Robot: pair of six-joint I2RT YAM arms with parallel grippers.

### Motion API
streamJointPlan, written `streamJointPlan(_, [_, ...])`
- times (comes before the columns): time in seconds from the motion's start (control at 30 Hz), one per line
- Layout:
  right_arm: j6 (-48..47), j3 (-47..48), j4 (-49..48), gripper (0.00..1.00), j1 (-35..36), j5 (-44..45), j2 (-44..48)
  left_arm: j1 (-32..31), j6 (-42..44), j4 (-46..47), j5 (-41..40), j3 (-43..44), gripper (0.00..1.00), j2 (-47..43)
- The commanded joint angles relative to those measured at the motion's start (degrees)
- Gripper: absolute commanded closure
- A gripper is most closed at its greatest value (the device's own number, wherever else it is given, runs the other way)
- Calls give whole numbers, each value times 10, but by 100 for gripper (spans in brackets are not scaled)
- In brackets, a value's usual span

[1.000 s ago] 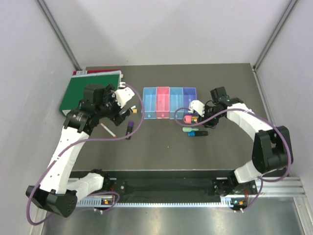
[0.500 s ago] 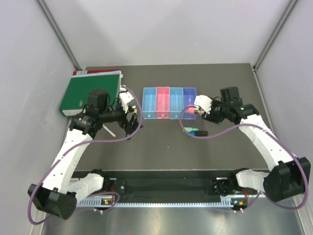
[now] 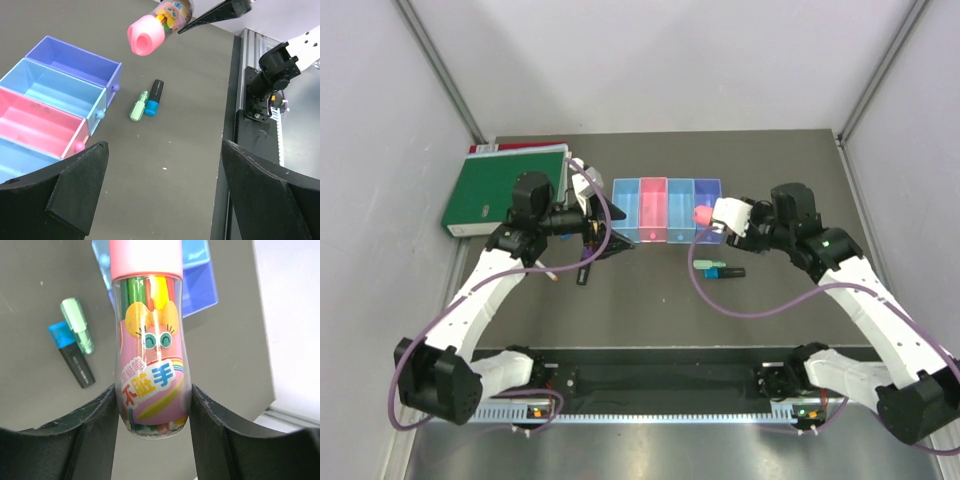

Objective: Sort the stationery into containers
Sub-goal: Place the stationery in the storage box.

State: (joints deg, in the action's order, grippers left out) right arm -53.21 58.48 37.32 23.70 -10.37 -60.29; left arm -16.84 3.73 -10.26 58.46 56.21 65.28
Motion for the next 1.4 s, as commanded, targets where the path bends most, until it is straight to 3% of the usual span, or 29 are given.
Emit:
streamJointPlan(0.0, [14, 15, -64, 92, 38, 27, 36, -4, -19, 97, 52, 0, 1, 32])
streamJointPlan(0.37, [-37, -49, -185, 92, 174, 150, 70, -17, -35, 189, 98, 2, 1, 73])
streamJointPlan(0.57, [-51, -71, -254, 92, 234, 203, 55, -32, -35, 179, 112, 35, 1, 100])
streamJointPlan(0.97, [-80, -98, -337, 94, 275, 243, 62, -53, 24, 162, 128, 52, 1, 136])
streamJointPlan(1.37, [-102, -120, -392, 94, 302, 265, 51, -58, 16, 183, 154, 95, 5, 186])
